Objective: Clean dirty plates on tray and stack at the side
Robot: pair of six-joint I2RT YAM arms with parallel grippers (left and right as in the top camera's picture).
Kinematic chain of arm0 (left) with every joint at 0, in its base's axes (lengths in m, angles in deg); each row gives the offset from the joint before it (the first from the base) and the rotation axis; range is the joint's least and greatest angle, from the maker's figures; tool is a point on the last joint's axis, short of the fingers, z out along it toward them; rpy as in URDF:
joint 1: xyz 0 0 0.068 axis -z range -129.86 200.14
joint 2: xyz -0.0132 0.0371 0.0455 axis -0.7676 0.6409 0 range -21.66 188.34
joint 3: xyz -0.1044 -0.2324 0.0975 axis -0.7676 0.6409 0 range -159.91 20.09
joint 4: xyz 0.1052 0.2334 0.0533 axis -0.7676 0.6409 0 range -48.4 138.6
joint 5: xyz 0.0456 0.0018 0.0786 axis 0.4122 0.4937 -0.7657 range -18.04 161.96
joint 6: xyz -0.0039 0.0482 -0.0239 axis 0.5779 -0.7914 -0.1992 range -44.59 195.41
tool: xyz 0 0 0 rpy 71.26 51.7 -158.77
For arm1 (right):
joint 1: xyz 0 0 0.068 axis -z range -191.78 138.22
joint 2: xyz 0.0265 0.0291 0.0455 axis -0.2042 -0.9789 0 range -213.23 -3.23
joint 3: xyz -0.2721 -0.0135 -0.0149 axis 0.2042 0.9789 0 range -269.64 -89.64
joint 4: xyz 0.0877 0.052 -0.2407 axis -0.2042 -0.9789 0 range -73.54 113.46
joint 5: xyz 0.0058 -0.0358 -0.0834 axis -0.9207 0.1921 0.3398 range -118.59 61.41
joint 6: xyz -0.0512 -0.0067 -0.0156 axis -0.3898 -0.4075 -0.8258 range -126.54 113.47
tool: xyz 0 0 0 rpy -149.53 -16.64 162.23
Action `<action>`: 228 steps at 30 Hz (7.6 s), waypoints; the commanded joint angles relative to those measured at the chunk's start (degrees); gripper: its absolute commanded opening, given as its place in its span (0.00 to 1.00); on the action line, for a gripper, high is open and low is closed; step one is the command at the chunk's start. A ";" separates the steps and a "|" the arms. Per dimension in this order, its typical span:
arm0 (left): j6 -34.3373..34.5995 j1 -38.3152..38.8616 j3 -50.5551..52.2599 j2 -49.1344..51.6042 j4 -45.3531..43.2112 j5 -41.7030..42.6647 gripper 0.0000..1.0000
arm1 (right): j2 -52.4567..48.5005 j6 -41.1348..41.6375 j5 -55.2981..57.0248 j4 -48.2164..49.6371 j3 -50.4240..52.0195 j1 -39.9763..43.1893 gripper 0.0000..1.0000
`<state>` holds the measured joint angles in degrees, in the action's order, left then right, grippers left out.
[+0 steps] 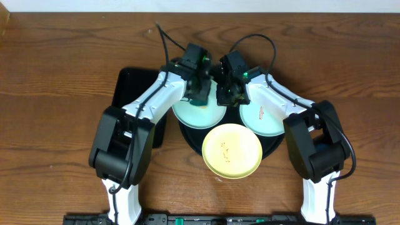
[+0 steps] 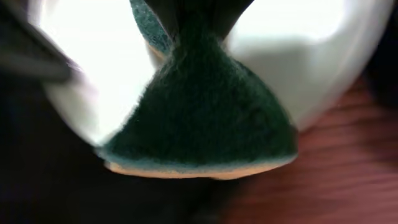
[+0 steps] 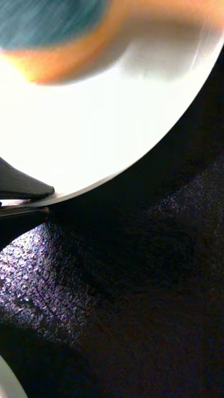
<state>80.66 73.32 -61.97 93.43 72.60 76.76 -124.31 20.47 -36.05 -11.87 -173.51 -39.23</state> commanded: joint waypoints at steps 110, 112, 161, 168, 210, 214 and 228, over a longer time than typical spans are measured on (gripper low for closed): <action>5.16 -19.80 -14.71 -16.11 25.33 -5.92 0.08 | 27.85 -10.97 -1.36 -17.77 -1.40 18.56 0.01; 5.16 -19.80 -14.71 -16.11 25.33 -5.92 0.08 | 27.85 -11.45 -1.81 -19.89 -1.40 22.60 0.01; 5.16 -19.78 -14.71 -16.11 25.31 -5.90 0.08 | 22.56 -8.92 5.11 7.87 28.39 60.35 0.43; 5.16 -19.78 -14.71 -16.11 25.31 -5.90 0.08 | 24.72 -12.85 1.33 -7.26 17.46 57.86 0.49; 5.14 -19.78 -14.71 -16.11 25.33 -5.90 0.08 | 25.46 -12.57 0.63 -22.93 23.04 0.92 0.36; 5.14 -19.78 -14.71 -16.11 25.35 -5.90 0.08 | 25.46 -10.12 0.57 -22.05 23.54 0.52 0.36; 5.14 -19.78 -14.71 -16.11 25.35 -5.90 0.08 | 25.46 -3.21 -0.48 -16.11 29.27 -3.41 0.17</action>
<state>85.71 53.67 -76.16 77.36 98.02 71.58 -98.98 14.96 -36.51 -28.46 -144.51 -41.61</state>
